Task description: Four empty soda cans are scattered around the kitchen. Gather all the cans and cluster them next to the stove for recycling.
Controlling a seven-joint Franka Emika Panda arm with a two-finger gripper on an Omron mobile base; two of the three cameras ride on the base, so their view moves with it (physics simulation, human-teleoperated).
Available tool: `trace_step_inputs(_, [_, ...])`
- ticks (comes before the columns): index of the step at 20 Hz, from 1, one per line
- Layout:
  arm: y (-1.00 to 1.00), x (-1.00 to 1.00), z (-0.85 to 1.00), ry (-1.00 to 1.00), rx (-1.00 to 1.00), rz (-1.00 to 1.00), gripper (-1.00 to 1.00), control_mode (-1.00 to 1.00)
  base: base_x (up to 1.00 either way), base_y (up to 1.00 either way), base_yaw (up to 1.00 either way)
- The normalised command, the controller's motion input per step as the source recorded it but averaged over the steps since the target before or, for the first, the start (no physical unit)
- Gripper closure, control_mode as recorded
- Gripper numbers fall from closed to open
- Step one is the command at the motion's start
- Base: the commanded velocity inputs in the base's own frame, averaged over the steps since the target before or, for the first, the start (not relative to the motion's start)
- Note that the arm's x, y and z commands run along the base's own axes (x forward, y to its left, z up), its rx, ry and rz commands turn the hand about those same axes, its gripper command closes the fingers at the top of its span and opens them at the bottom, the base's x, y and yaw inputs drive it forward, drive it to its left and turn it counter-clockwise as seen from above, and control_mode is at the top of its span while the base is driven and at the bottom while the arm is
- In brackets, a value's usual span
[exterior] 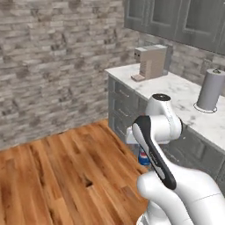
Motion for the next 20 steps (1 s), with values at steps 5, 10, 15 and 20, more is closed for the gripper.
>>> trace_step_inputs(5, [0.00, 0.00, 0.00, 0.00, 0.00, 0.00, 1.00, 1.00, -0.23, 0.01, -0.52])
trace_step_inputs(10, [0.00, 0.00, 0.00, 0.00, 0.00, 0.00, 1.00, 1.00, -0.14, 0.09, -0.50])
trace_step_inputs(15, [0.00, 0.00, 0.00, 0.00, 0.00, 0.00, 1.00, 1.00, -0.17, 0.00, -0.51])
trace_step_inputs(20, [0.00, 0.00, 0.00, 0.00, 0.00, 0.00, 1.00, 1.00, -0.22, 0.00, -0.48])
